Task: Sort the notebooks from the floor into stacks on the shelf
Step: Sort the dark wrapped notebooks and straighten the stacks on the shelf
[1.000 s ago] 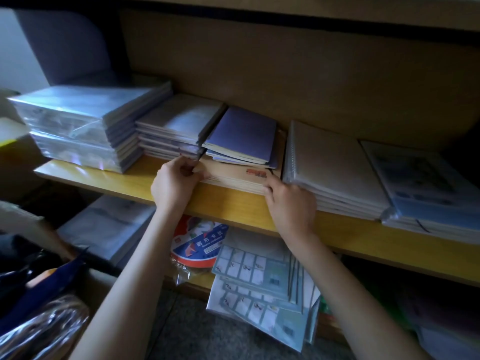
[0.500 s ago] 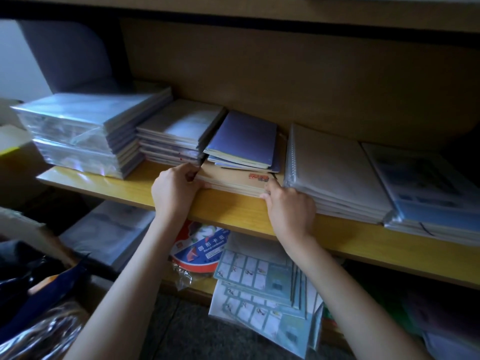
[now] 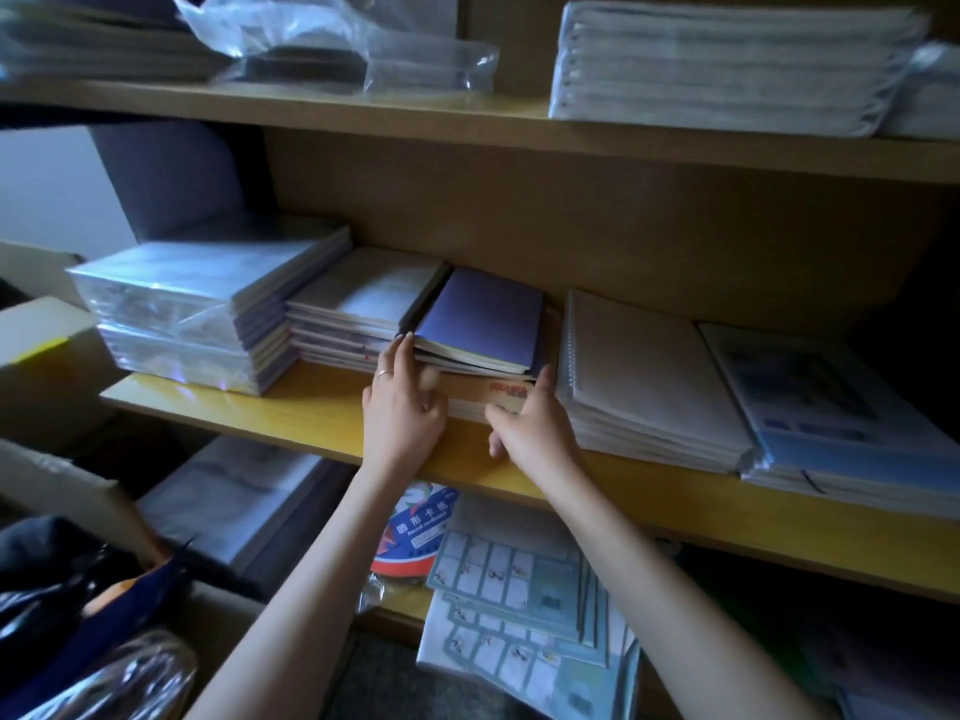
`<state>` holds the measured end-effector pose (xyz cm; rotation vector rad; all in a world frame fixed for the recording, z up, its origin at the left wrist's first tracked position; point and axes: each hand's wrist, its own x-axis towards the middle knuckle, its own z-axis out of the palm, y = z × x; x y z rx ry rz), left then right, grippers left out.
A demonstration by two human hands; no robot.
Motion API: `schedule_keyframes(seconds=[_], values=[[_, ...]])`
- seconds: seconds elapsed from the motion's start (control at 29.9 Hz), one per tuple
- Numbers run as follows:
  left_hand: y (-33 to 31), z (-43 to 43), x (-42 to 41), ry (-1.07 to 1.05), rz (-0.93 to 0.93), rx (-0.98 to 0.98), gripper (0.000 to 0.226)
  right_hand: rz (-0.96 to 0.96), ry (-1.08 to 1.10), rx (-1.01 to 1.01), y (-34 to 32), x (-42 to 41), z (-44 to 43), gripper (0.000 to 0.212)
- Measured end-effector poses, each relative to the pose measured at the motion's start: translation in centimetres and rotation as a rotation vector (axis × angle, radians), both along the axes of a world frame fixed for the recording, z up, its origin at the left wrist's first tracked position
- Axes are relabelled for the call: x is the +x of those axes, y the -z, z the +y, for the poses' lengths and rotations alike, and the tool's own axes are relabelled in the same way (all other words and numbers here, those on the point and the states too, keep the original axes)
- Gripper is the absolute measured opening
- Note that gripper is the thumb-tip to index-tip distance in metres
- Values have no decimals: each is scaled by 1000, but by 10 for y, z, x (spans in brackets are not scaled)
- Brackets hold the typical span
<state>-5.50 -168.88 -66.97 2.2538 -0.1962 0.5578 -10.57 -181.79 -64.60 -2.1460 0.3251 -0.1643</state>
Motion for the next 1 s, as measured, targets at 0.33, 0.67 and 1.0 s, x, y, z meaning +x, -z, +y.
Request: schedule_keyframes(seconds=[0.33,0.67,1.0], values=[[8,8,8,95,-39,-102,67,-38,196,157,34,33,4,91],[7,7,6,86,-17,11,64,-8,102,-70,22,25,13,74],[2,6,7,10,97,-175,73,-73,72,363,-12,-1,18,82]])
